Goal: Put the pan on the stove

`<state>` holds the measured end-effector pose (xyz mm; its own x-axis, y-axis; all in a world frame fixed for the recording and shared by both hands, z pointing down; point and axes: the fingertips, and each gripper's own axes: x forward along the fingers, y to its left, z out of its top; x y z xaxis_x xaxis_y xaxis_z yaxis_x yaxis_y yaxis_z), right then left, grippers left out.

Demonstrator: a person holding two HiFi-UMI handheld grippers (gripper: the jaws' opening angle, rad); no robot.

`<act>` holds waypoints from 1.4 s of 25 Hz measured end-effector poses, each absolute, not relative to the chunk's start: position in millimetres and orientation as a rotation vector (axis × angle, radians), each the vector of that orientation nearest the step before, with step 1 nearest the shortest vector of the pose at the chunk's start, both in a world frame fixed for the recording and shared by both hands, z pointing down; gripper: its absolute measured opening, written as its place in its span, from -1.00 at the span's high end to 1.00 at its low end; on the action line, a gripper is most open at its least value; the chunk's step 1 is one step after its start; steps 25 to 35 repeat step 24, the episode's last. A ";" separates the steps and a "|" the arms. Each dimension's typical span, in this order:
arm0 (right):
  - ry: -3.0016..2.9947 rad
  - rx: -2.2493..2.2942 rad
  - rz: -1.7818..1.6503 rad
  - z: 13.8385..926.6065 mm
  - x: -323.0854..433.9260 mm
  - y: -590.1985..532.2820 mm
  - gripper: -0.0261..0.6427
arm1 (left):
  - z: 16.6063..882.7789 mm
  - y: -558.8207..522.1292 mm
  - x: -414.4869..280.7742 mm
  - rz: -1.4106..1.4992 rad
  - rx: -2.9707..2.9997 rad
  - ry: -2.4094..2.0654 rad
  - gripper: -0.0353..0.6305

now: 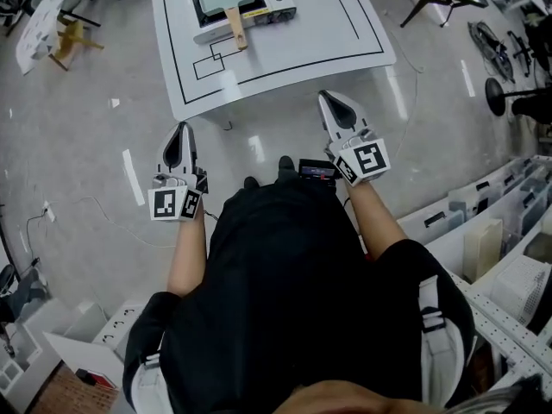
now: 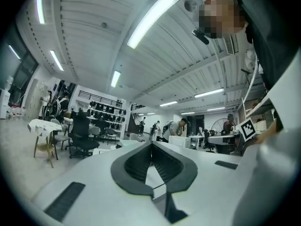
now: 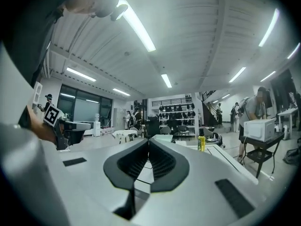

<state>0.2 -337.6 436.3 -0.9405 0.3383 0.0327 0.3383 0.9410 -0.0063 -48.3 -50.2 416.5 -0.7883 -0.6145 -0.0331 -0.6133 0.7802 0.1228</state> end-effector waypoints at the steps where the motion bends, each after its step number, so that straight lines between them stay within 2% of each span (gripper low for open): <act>1: -3.057 -0.545 -0.006 437.3 0.8 -327.1 0.86 | 417.8 -43.9 -45.7 -0.198 1.024 -2.954 0.84; 16: -3.017 -0.587 0.108 449.7 -6.9 -255.8 0.86 | 422.7 7.8 -47.8 -0.367 1.032 -2.931 0.84; 35: -3.001 -0.606 0.066 432.9 -5.0 -279.6 0.86 | 413.8 -19.8 -48.9 -0.433 1.068 -2.892 0.84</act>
